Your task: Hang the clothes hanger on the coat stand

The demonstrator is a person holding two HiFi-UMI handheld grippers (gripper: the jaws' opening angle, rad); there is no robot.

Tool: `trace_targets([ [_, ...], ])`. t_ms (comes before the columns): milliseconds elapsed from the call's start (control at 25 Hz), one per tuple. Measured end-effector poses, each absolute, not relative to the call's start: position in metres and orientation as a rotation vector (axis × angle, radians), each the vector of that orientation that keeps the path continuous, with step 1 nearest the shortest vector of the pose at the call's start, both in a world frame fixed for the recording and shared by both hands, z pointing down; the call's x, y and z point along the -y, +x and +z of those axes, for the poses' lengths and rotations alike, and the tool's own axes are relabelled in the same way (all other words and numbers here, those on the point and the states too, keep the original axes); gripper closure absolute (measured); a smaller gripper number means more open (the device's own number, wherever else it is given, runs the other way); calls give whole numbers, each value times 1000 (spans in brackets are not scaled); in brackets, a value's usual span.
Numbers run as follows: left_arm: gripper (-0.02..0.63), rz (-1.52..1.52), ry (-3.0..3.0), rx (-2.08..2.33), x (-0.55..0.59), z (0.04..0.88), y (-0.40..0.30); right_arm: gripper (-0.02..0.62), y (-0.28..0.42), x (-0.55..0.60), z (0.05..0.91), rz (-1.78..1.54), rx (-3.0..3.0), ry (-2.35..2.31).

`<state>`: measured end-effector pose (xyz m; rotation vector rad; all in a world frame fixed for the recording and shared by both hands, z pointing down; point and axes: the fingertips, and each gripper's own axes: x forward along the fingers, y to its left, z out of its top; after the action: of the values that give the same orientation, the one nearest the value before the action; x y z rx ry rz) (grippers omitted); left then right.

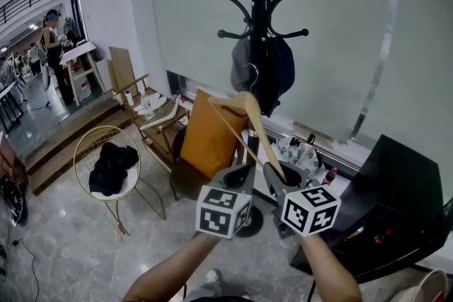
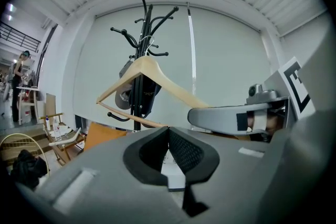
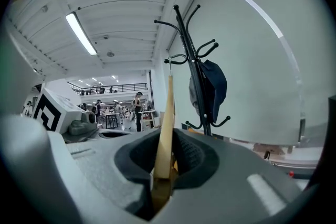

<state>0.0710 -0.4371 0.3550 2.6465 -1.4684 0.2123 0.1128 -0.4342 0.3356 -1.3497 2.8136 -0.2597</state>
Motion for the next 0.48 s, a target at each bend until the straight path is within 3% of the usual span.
trace_targets([
  [480, 601, 186, 2683, 1424, 496, 342, 54, 545, 106, 491, 309, -197, -2772, -1419],
])
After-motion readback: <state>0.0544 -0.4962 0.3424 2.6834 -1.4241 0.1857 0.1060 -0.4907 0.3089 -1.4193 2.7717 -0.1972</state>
